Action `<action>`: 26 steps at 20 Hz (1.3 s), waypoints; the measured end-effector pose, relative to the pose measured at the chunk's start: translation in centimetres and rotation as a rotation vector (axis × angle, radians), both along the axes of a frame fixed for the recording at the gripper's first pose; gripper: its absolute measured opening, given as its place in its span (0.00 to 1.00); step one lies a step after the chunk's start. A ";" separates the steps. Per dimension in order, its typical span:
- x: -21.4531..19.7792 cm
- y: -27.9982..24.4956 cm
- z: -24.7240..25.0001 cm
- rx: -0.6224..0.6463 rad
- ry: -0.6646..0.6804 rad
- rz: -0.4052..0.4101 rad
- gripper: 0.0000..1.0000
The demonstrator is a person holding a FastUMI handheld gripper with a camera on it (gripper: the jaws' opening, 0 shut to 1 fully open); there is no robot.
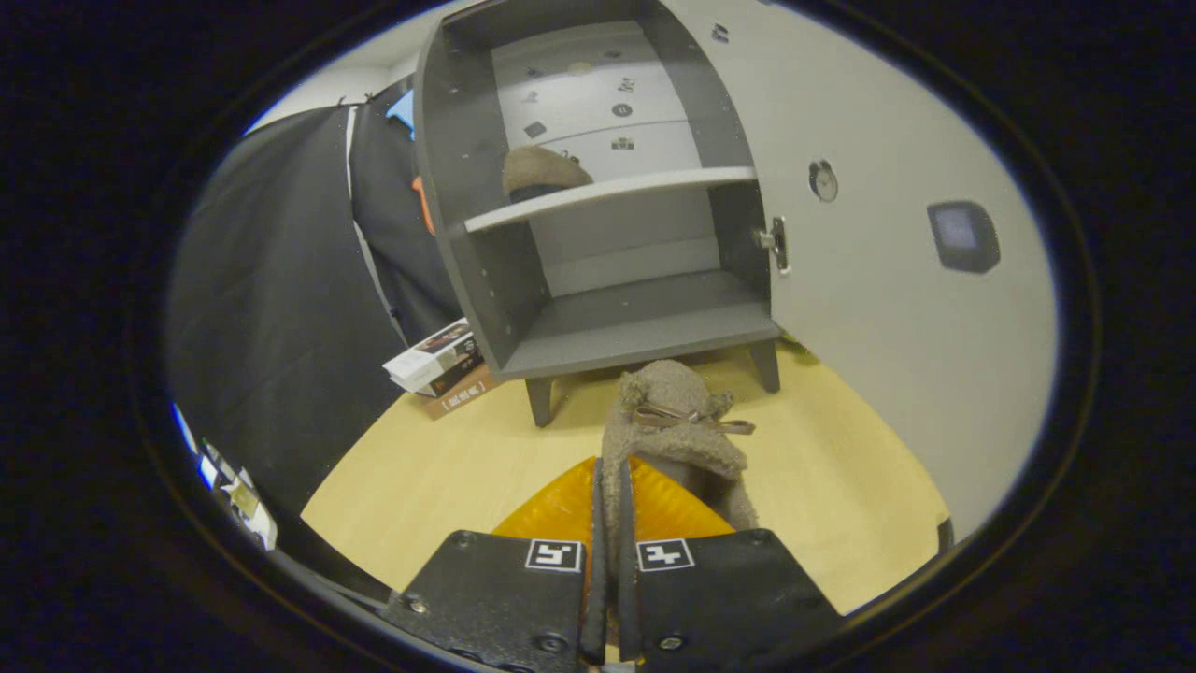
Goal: Open the shoe cabinet door, grab the shoes and put them into the shoe cabinet, then close the shoe cabinet door.
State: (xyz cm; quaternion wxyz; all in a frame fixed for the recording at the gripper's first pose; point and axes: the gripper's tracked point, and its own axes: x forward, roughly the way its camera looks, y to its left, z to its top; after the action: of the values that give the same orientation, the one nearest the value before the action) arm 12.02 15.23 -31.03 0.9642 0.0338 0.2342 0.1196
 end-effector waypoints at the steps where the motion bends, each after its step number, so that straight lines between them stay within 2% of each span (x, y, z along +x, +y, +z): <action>1: -0.4 0.3 1.5 -0.007 -0.023 0.007 0.08; 8: -3.1 1.9 12.0 -0.017 -0.140 0.057 0.08; 12: -3.3 1.8 19.2 -0.044 -0.228 0.065 0.09; 18: -0.6 1.5 27.2 -0.176 -0.343 0.044 0.08; 22: 1.6 2.7 30.8 -0.202 -0.391 0.051 0.08; 26: 5.6 4.2 33.1 -0.212 -0.407 0.055 0.09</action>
State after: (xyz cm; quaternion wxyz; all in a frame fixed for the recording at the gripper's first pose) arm 17.61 19.46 2.03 0.9861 -0.0988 0.0468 0.1250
